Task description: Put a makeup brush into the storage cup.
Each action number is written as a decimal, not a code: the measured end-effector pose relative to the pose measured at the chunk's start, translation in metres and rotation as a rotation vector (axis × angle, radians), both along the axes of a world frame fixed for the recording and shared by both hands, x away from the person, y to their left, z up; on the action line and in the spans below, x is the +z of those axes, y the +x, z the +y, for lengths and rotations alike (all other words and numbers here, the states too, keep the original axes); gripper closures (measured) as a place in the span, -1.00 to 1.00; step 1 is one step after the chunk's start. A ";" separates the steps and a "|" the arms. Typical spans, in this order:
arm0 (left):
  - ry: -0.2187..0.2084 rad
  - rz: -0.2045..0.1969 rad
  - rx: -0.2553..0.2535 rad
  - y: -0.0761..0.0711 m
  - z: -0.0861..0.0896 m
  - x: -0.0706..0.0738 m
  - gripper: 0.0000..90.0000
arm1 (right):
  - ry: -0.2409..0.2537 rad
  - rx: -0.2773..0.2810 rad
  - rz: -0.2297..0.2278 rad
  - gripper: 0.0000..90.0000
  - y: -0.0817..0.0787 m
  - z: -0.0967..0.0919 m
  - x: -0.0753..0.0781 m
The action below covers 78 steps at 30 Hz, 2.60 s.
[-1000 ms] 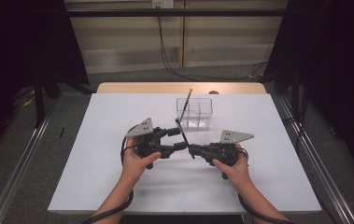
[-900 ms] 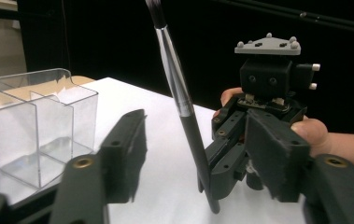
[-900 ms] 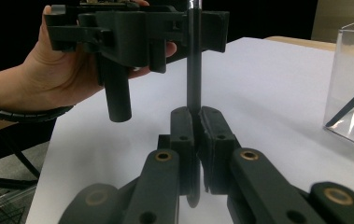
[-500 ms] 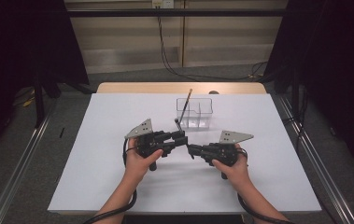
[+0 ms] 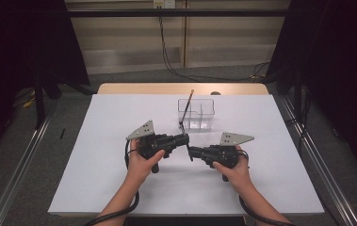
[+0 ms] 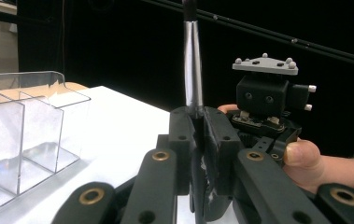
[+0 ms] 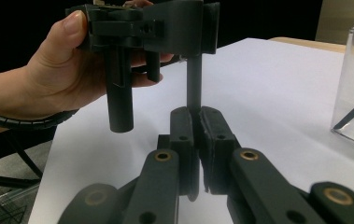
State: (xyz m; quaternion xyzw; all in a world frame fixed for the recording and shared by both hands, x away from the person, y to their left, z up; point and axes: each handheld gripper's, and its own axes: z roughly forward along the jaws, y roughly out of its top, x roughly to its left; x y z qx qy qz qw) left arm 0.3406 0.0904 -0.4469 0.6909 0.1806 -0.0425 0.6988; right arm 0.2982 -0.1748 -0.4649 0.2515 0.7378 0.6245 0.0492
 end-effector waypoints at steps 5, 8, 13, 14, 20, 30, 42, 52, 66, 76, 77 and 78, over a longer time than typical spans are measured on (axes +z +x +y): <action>0.000 0.001 -0.008 -0.001 -0.002 0.001 0.85 | 0.003 0.006 0.001 0.87 0.000 0.000 -0.001; -0.003 0.000 -0.011 -0.001 -0.001 0.001 0.86 | 0.004 0.009 -0.001 0.87 0.000 0.000 -0.001; 0.004 -0.003 -0.015 -0.001 -0.002 0.001 0.86 | 0.006 0.013 -0.005 0.87 0.000 0.000 -0.002; 0.005 -0.007 -0.015 -0.001 -0.002 0.001 0.86 | 0.006 0.013 -0.005 0.87 0.000 0.000 -0.002; 0.018 -0.025 -0.015 -0.002 -0.003 0.004 0.86 | 0.021 0.016 -0.006 0.83 0.000 -0.002 -0.002; 0.029 -0.029 -0.014 -0.001 0.000 0.003 0.86 | 0.019 -0.017 -0.007 0.37 -0.003 -0.006 0.002; 0.043 -0.043 -0.014 -0.002 0.000 0.005 0.86 | -0.021 -0.035 -0.024 -0.18 -0.003 -0.013 0.005; 0.050 -0.047 -0.010 -0.002 0.000 0.006 0.86 | -0.048 -0.043 -0.023 -0.57 -0.002 -0.022 0.006; 0.055 -0.053 -0.006 -0.002 0.001 0.007 0.86 | -0.087 -0.055 -0.020 -0.81 -0.005 -0.035 0.006; 0.062 -0.062 -0.003 -0.002 0.002 0.008 0.86 | -0.094 -0.061 -0.018 -0.92 -0.007 -0.045 0.006; 0.061 -0.062 -0.001 -0.002 0.002 0.008 0.86 | -0.092 -0.060 -0.017 -0.92 -0.007 -0.046 0.006; 0.062 -0.061 -0.001 -0.002 0.002 0.009 0.86 | -0.093 -0.063 -0.020 -0.93 -0.007 -0.048 0.007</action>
